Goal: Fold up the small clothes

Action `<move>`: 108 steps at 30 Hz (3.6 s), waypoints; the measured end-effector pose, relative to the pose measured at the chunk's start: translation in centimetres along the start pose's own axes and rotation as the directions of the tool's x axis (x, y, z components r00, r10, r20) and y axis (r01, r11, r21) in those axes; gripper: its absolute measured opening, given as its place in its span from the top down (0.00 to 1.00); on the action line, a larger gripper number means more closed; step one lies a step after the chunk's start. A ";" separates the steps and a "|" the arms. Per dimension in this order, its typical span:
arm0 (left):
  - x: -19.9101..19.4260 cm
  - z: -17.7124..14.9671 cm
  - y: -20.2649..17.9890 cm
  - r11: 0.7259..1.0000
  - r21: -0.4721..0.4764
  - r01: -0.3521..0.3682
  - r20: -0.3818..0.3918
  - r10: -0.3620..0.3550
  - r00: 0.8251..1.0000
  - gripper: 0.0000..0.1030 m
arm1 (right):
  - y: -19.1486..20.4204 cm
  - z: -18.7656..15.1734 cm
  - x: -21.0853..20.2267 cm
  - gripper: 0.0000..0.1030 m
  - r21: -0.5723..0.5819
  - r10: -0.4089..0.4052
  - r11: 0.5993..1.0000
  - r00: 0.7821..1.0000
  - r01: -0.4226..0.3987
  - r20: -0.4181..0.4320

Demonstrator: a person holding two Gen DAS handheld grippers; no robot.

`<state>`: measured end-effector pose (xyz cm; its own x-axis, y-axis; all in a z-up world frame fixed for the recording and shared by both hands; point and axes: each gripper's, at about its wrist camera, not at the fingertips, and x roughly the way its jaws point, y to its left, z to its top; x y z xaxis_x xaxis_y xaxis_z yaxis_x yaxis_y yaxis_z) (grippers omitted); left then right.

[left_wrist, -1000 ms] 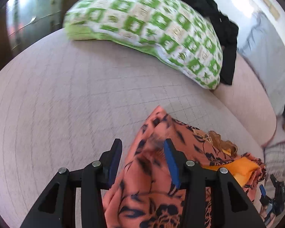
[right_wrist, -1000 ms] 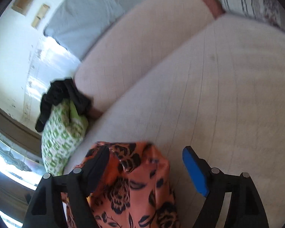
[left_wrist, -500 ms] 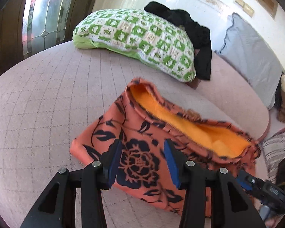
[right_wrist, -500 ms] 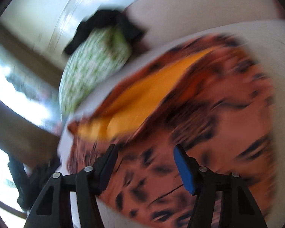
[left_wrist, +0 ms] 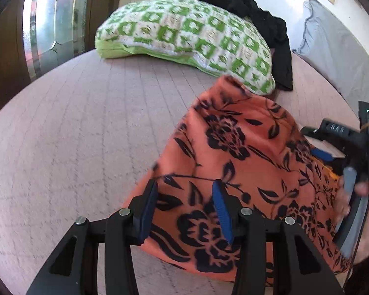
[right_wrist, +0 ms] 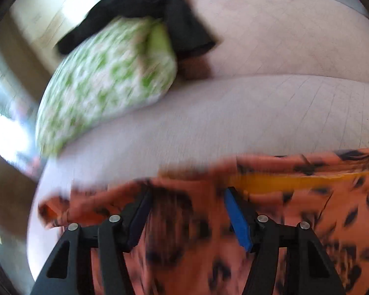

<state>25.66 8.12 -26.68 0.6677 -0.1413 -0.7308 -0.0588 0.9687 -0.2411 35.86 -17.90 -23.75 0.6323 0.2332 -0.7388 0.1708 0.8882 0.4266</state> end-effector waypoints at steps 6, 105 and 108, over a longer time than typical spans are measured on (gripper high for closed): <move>0.0 0.3 2.7 0.993 -0.108 -0.055 0.004 0.055 0.998 0.55 | 4.0 -2.1 -1.1 0.38 -0.035 0.189 0.981 0.982 -0.190 -0.028; -0.8 -4.3 1.1 0.919 -0.344 0.192 -0.214 -0.276 0.937 0.49 | -16.5 -20.9 -15.6 0.21 0.568 0.342 0.784 0.938 -0.250 -0.058; -0.2 -3.9 1.5 0.882 -0.412 0.229 -0.187 -0.328 0.926 0.42 | -17.4 -20.6 -15.4 0.21 0.597 0.325 0.760 0.946 -0.257 -0.006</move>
<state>22.57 8.81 -29.42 0.4991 -0.4868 -0.7169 -0.2046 0.7377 -0.6434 7.61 -28.76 -30.52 0.6488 0.5117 -0.5632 0.4186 0.3782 0.8257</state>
